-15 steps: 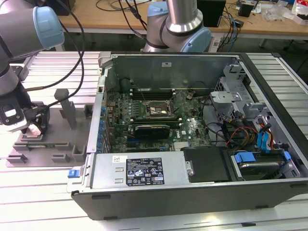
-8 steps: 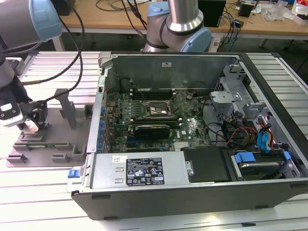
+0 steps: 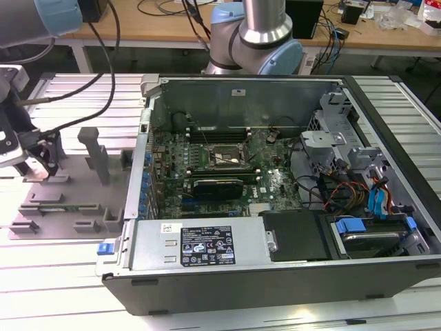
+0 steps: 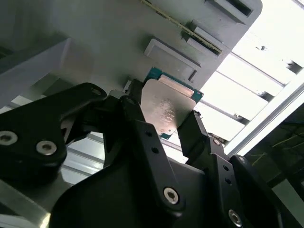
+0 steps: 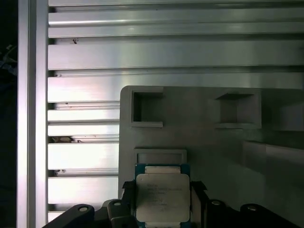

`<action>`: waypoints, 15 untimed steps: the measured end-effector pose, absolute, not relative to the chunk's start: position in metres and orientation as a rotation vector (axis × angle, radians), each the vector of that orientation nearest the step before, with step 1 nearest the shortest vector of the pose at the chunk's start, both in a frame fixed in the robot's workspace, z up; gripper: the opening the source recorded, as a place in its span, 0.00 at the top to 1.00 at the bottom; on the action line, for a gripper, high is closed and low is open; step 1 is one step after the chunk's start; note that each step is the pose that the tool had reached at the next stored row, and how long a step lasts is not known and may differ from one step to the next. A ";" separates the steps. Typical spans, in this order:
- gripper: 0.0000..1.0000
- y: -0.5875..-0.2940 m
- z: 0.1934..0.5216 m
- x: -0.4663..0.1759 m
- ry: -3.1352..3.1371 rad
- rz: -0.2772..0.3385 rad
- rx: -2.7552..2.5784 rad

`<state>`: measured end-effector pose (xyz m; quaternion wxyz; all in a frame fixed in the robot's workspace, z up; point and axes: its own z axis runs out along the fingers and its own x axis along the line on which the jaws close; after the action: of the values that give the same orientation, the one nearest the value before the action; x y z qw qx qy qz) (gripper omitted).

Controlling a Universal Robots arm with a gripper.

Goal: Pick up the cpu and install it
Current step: 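Pick up the cpu and move it towards the insertion slot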

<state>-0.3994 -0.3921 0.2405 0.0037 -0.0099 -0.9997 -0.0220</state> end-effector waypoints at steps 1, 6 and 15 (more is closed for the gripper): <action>0.45 -0.392 0.242 -0.399 -3.133 -0.069 -0.031; 0.45 -0.392 0.257 -0.399 -3.133 -0.069 -0.031; 0.45 -0.389 0.289 -0.399 -3.133 -0.069 -0.031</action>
<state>-0.3995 -0.3888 0.2888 0.0036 -0.0099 -0.9997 -0.0220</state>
